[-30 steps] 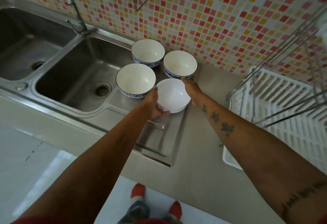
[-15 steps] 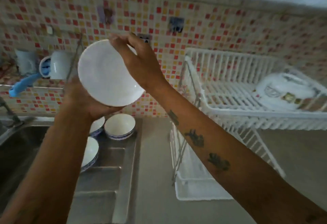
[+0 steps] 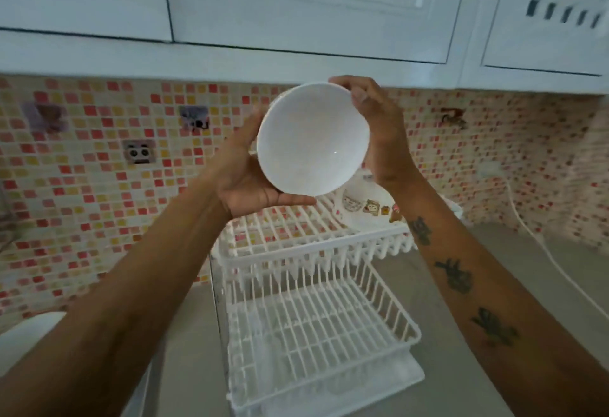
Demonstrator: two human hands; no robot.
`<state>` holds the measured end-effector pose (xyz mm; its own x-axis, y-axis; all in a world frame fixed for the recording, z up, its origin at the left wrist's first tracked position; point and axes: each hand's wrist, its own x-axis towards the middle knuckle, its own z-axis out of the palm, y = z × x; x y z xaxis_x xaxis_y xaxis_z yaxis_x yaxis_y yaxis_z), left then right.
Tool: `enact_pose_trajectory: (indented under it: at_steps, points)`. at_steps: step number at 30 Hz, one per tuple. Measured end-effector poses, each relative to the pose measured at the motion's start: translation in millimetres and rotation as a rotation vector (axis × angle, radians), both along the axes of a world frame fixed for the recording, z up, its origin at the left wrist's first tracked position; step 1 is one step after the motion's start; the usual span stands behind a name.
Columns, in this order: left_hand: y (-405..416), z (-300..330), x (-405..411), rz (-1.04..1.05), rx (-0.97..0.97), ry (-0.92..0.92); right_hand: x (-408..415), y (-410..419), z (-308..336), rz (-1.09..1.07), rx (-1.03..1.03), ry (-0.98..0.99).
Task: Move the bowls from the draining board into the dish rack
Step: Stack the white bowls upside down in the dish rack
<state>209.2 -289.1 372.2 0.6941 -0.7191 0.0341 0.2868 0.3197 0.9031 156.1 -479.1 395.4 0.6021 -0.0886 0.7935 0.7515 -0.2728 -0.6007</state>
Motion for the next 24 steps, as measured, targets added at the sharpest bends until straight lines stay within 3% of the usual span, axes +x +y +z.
enact_pose_trajectory:
  at_steps: [5,10,15,19,24]
  points:
    - [-83,15,-8,0.286,0.177,-0.214,13,-75,-27,-0.095,0.212,0.083]
    - [-138,-7,10,0.539,0.278,-0.527,26,-109,-40,-0.221,0.243,0.164]
    - [-165,-26,26,0.556,0.526,-0.813,40,-125,-62,-0.331,0.253,0.301]
    - [-180,-36,29,0.586,0.53,-0.879,44,-130,-65,-0.378,0.32,0.334]
    - [-184,-47,32,0.581,0.619,-0.926,52,-134,-71,-0.445,0.221,0.455]
